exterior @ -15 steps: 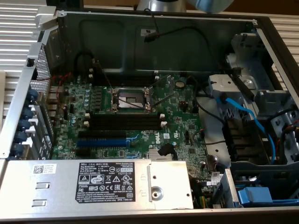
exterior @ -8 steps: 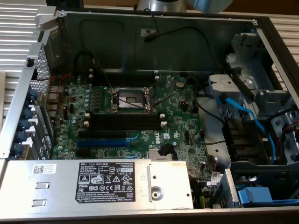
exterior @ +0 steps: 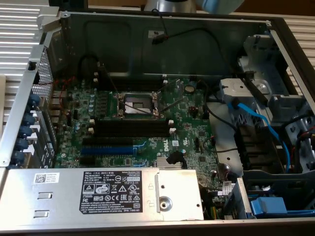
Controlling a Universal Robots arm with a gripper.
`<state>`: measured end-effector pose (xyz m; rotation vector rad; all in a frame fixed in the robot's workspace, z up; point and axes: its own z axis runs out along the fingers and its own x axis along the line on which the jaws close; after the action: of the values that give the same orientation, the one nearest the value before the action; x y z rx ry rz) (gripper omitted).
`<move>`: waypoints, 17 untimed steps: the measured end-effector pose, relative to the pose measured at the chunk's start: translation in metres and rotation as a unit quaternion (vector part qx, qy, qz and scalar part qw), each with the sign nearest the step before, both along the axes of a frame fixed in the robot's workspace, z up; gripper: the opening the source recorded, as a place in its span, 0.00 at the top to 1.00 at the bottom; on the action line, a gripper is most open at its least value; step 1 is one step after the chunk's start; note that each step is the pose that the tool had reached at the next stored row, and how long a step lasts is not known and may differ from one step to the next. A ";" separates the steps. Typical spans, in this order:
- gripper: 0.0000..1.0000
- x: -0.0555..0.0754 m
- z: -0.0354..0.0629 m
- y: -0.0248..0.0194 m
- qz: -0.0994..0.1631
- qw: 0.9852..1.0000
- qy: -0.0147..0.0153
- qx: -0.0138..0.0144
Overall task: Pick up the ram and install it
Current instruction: 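Reach for the ram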
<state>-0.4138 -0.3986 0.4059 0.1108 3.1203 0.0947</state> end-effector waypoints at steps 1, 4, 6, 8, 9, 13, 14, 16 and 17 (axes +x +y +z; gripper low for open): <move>0.90 -0.005 0.0000 0.0000 0.000 1.000 0.000 0.001; 0.90 -0.018 -0.0001 0.0000 0.000 1.000 0.000 0.002; 0.90 -0.028 -0.0001 0.0000 0.000 1.000 0.000 0.002; 0.90 -0.036 -0.0001 0.0000 0.000 1.000 0.000 0.002; 0.90 -0.046 -0.0001 0.0000 0.000 1.000 0.002 0.002; 0.90 -0.062 -0.0001 0.0003 0.000 1.000 0.014 0.002; 0.90 -0.066 -0.0002 0.0009 0.000 1.000 0.018 0.001; 0.90 -0.072 -0.0001 0.0023 0.000 1.000 0.028 0.001; 0.90 -0.076 -0.0001 0.0031 0.000 0.999 0.032 0.001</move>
<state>-0.4903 -0.3954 0.4058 0.1163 3.1838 0.0967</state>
